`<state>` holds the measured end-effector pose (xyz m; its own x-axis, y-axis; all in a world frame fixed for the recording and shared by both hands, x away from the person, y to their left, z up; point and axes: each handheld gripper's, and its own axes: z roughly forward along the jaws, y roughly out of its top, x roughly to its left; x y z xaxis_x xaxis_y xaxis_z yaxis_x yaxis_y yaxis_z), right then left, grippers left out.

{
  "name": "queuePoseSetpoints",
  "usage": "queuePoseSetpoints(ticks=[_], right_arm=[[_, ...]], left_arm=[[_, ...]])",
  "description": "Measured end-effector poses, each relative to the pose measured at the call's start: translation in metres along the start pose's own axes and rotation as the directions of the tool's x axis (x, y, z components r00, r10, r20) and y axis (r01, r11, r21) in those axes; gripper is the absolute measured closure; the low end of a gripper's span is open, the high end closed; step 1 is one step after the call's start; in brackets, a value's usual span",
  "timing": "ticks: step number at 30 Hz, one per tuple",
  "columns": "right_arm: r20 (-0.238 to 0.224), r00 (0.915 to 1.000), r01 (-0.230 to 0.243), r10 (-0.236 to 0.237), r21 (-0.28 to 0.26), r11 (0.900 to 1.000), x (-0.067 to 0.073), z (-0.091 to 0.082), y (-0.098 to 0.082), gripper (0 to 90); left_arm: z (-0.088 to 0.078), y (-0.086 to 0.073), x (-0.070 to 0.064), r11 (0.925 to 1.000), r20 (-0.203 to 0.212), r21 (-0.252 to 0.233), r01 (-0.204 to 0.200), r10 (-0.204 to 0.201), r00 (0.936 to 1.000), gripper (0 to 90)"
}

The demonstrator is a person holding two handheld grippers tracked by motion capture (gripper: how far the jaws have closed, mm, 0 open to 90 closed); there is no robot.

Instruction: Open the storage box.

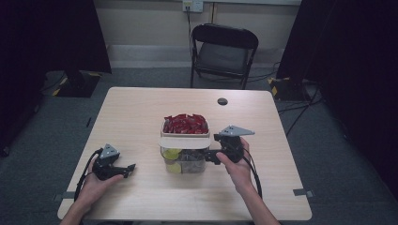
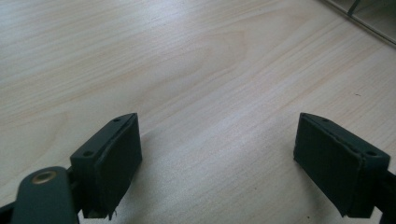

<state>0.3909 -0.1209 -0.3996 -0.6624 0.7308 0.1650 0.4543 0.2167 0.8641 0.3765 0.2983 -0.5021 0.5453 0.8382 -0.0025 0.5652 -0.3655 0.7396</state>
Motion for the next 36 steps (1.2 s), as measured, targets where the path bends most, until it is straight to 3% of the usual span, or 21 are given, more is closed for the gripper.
queuePoseSetpoints(ticks=[36], right_arm=[[-0.021,0.9996,-0.019,0.019,-0.006,1.000,-0.012,0.010,0.013,18.6]], left_arm=[[0.000,0.000,0.000,1.0000,0.000,0.001,-0.002,0.002,1.0000,14.6]])
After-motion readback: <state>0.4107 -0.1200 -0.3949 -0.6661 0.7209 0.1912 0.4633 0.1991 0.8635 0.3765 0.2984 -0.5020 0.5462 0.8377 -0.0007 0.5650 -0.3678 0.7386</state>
